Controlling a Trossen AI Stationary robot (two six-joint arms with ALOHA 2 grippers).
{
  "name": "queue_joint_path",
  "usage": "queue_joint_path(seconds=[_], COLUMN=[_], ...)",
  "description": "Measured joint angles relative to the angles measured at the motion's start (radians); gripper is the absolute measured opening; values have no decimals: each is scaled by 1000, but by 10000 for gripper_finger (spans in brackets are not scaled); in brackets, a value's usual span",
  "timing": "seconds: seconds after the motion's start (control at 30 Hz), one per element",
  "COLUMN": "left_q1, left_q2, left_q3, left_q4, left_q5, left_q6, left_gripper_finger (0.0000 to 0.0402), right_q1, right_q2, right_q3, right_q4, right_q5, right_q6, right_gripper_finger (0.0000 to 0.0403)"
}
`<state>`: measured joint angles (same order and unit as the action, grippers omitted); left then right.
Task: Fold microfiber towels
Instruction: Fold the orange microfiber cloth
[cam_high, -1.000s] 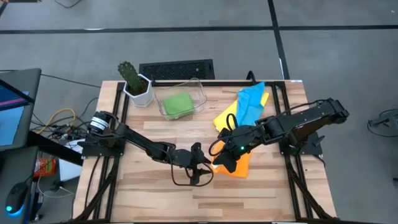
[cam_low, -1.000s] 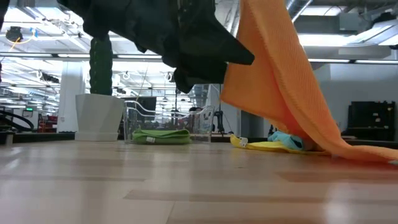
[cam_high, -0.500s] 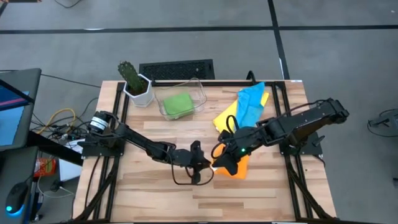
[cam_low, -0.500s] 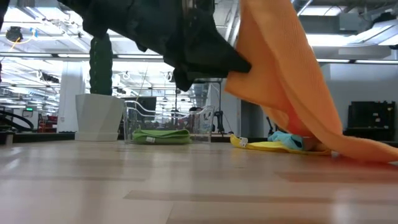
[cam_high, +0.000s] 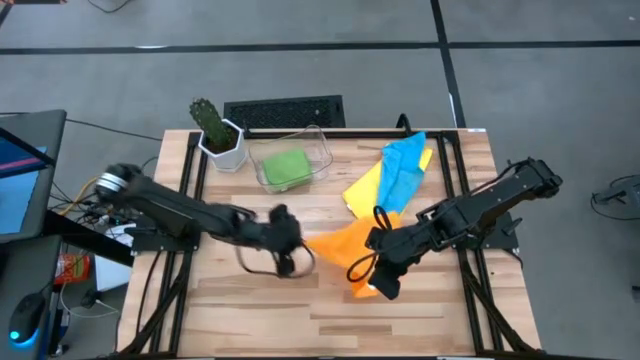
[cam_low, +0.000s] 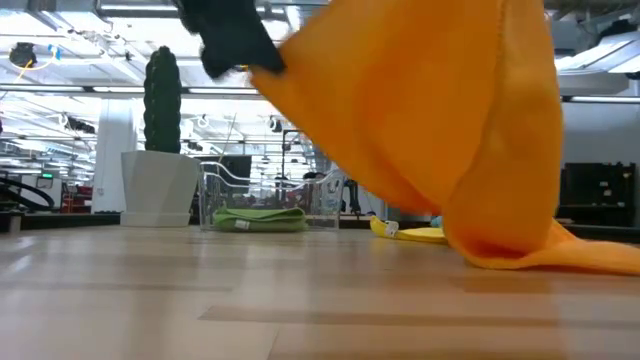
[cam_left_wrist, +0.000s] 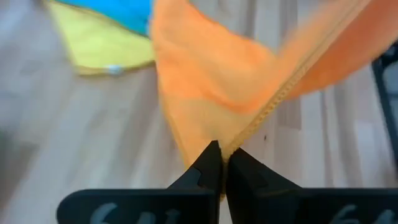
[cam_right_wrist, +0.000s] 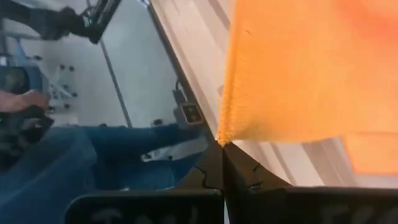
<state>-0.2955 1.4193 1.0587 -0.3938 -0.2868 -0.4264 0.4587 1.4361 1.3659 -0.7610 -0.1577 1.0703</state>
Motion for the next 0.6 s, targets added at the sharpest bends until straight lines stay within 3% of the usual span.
queue_joint_path(seconds=[0.17,0.3,0.43,0.6], left_q1=[1,-4,-2,17], left_q2=[-221,-329,-353,-310], left_q3=[54,114,196,295], left_q4=[-132,-176,-225,-358], left_q5=[-39,-46,-66,-123], left_q6=[-84,-110,-92,-10], left_gripper_finger=[0,0,0,0], right_q1=[2,-2,-41,-149], right_q2=[1,0,0,0], right_q3=[22,98,186,302], right_q4=[24,59,31,-168], right_q5=[15,35,65,91], right_q6=[-4,-127,-265,-415], right_gripper_finger=[15,14,14,13])
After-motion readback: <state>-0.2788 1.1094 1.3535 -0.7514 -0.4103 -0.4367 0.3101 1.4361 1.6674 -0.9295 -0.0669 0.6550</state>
